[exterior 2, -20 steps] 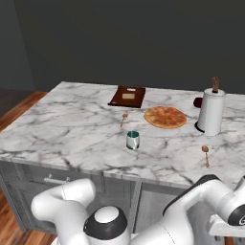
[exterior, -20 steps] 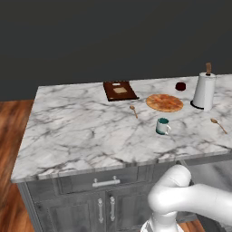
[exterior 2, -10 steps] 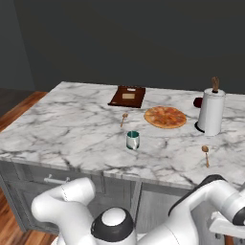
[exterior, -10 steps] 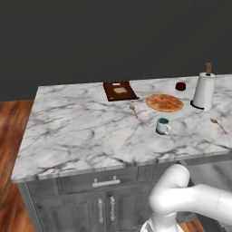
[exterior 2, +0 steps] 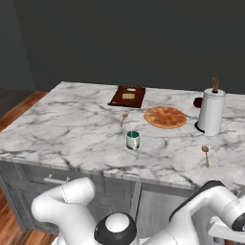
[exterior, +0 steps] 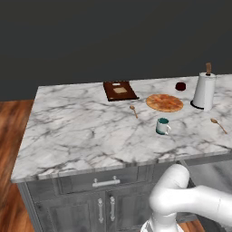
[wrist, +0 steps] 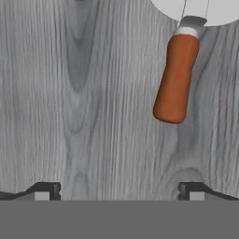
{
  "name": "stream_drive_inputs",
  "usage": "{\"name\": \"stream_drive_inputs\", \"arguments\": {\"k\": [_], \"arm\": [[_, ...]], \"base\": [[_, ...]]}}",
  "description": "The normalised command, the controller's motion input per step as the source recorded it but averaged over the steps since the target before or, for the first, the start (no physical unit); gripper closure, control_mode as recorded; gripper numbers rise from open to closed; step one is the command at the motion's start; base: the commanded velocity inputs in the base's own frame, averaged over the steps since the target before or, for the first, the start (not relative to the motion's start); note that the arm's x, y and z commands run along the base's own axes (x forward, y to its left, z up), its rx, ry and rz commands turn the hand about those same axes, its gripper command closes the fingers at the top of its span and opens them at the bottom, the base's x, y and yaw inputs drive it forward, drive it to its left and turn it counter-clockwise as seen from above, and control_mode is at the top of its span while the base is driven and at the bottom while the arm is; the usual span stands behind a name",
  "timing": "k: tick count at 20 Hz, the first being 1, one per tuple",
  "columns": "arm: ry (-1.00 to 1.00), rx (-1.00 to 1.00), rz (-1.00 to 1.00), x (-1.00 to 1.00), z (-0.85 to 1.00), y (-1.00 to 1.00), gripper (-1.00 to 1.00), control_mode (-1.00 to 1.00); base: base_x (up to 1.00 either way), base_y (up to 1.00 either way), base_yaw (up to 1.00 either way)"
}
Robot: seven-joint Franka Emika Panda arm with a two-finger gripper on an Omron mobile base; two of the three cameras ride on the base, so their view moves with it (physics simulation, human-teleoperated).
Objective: Take the pizza cutter from the drawer on the right and place it on the dining counter for cutting.
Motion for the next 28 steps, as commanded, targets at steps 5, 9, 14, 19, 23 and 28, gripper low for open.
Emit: {"name": "stream_drive_inputs", "arguments": {"k": [5, 9, 14, 19, 23, 28], "arm": [[-0.03, 0.0, 0.0, 0.05, -0.23, 0.07, -1.0, -1.0], [-0.03, 0.0, 0.0, 0.07, -0.1, 0.02, -1.0, -1.0], [-0.03, 0.0, 0.0, 0.03, 0.0, -0.01, -1.0, -1.0], [-0.02, 0.0, 0.0, 0.02, 0.0, -0.06, -1.0, -1.0], [0.0, 0.0, 0.0, 0.11, 0.0, -0.23, -1.0, -1.0], [0.0, 0.0, 0.0, 0.21, 0.0, -0.24, -1.0, -1.0]], "base": [[0.0, 0.0, 0.0], [0.0, 0.0, 0.0], [0.0, 0.0, 0.0], [0.0, 0.0, 0.0], [0.0, 0.0, 0.0], [0.0, 0.0, 0.0]]}}
